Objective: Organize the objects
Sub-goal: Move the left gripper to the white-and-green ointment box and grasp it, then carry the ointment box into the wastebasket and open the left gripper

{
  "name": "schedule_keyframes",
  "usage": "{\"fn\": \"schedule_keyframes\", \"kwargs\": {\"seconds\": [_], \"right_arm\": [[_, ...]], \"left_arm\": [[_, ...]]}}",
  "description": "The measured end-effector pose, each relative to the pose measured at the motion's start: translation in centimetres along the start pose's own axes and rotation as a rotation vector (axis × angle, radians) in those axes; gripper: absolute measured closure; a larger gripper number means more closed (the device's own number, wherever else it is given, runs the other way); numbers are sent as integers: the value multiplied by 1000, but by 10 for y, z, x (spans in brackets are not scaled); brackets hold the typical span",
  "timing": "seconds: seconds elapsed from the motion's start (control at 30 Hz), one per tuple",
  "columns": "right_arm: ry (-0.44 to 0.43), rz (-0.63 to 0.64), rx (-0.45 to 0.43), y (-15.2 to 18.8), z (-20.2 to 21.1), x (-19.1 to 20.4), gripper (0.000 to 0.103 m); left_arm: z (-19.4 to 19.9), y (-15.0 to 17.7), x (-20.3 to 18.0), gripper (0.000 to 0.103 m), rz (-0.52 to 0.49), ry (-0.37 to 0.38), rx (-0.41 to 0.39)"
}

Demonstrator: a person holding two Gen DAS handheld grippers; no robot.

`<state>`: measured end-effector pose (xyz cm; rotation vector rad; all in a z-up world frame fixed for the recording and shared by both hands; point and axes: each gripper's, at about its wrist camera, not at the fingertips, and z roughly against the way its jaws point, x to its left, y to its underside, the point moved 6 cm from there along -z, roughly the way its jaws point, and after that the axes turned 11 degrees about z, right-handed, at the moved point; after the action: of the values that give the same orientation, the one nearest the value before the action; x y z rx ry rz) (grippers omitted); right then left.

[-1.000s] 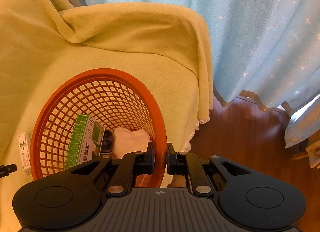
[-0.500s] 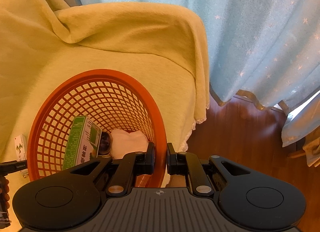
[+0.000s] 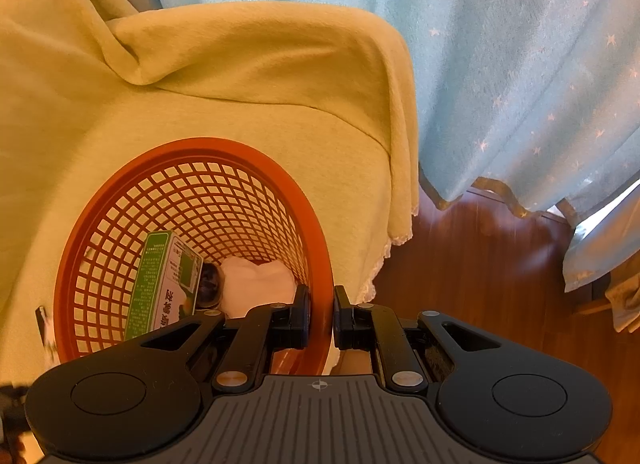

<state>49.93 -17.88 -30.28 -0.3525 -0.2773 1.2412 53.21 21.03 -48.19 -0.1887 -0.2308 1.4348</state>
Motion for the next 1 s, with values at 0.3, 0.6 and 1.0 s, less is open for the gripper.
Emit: {"fn": "schedule_keyframes", "kwargs": {"seconds": [0.3, 0.6, 1.0], "right_arm": [[-6, 1, 0, 2, 1, 0, 95], [-9, -9, -4, 3, 0, -3, 95], [-31, -6, -18, 6, 6, 0, 95]], "left_arm": [[-10, -25, -8, 56, -38, -3, -39], [-8, -37, -14, 70, -49, -4, -41], [92, -65, -50, 71, 4, 113, -142]]}}
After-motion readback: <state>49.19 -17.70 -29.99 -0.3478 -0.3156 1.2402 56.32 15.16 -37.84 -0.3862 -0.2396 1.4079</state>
